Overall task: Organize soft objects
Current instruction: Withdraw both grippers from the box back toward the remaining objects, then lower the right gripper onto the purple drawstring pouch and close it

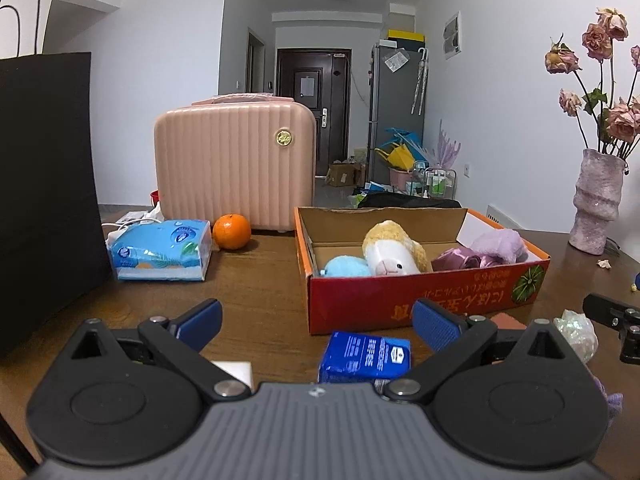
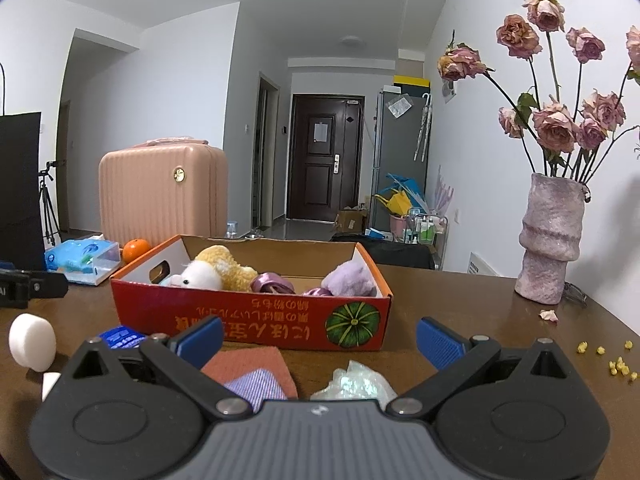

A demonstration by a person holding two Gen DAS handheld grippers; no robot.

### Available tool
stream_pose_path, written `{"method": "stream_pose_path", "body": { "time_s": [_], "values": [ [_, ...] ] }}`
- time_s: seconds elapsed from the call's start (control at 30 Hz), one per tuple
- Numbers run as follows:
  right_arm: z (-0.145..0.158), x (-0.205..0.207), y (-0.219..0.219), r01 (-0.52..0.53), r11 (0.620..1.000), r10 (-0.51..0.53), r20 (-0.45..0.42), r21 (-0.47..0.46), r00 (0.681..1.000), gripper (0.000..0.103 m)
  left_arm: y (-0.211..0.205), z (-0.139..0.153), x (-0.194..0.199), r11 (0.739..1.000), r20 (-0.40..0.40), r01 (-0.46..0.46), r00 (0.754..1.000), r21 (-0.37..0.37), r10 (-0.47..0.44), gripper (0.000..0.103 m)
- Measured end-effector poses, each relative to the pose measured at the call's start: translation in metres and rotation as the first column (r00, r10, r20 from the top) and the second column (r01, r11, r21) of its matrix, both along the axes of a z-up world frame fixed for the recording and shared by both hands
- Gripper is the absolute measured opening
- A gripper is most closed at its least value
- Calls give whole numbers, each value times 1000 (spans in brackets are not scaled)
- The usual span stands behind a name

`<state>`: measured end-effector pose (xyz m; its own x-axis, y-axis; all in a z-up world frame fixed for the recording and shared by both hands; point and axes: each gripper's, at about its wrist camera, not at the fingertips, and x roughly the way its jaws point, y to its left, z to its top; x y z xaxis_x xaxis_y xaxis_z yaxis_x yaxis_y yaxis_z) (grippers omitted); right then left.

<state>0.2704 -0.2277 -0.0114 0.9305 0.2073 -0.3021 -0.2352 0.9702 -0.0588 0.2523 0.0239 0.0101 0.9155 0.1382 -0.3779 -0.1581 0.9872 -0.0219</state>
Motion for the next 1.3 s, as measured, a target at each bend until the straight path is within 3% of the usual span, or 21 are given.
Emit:
{"method": "stream_pose_path", "body": {
  "time_s": [0.53, 1.3],
  "values": [
    [-9, -31, 2, -30, 999, 30, -18, -11, 999, 103, 2, -13, -30, 1000, -34, 24, 999, -21, -24, 103],
    [-24, -22, 11, -25, 998, 21, -85, -55, 996, 103, 8, -16, -28, 998, -55, 26, 998, -58, -29, 103]
  ]
}}
